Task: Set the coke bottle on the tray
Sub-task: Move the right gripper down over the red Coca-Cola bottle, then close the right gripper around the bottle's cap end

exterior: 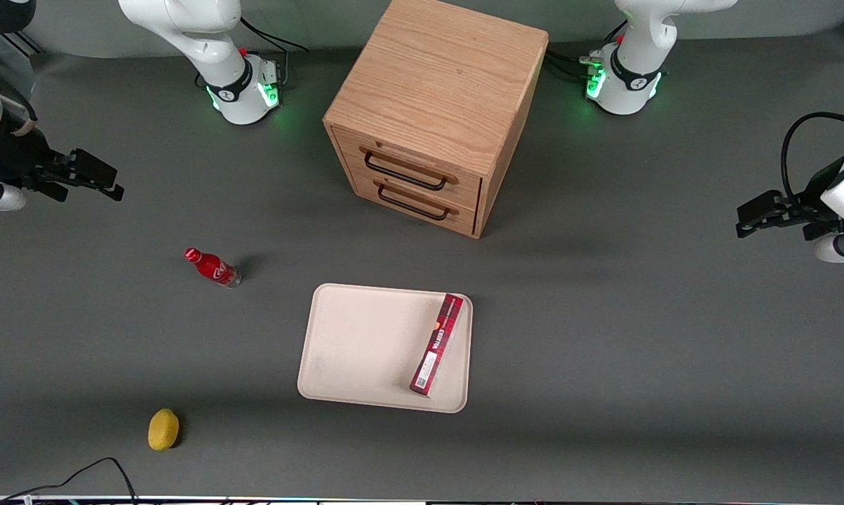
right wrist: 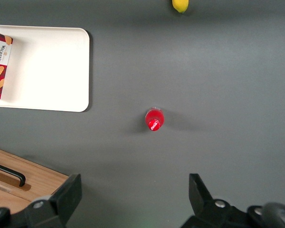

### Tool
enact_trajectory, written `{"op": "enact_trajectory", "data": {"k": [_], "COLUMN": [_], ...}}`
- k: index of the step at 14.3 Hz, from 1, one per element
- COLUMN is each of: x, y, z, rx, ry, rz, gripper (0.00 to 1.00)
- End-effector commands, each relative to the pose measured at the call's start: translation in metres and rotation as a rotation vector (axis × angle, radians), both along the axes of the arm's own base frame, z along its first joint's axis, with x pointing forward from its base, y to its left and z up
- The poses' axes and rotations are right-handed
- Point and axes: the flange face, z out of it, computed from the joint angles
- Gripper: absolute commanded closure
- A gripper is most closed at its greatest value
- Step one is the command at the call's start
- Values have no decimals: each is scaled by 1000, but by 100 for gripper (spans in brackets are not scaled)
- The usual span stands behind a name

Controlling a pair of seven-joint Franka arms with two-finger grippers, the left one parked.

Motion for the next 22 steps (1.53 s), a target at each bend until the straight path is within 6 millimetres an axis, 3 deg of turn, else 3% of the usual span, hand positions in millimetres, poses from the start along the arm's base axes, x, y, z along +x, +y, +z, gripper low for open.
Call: {"op": "enact_trajectory", "data": {"k": [1,4,6,10,13,15,17,22], "x": [-3,-3,-6,0,-1,-2,-9,-8], "y": [-6,-13,-37,-37,-24,-6,-5,-12], "z": [14,5,-16,-89,-153,-182,-216,-257], "rx": [21,20,24,15,10,-2,-15,-22], "ry": [28,68,119,102,79,55,38,27], "rz": [20,-2,-22,5,44,88,129,175], "gripper": [0,0,0,0,0,1,2,2]}}
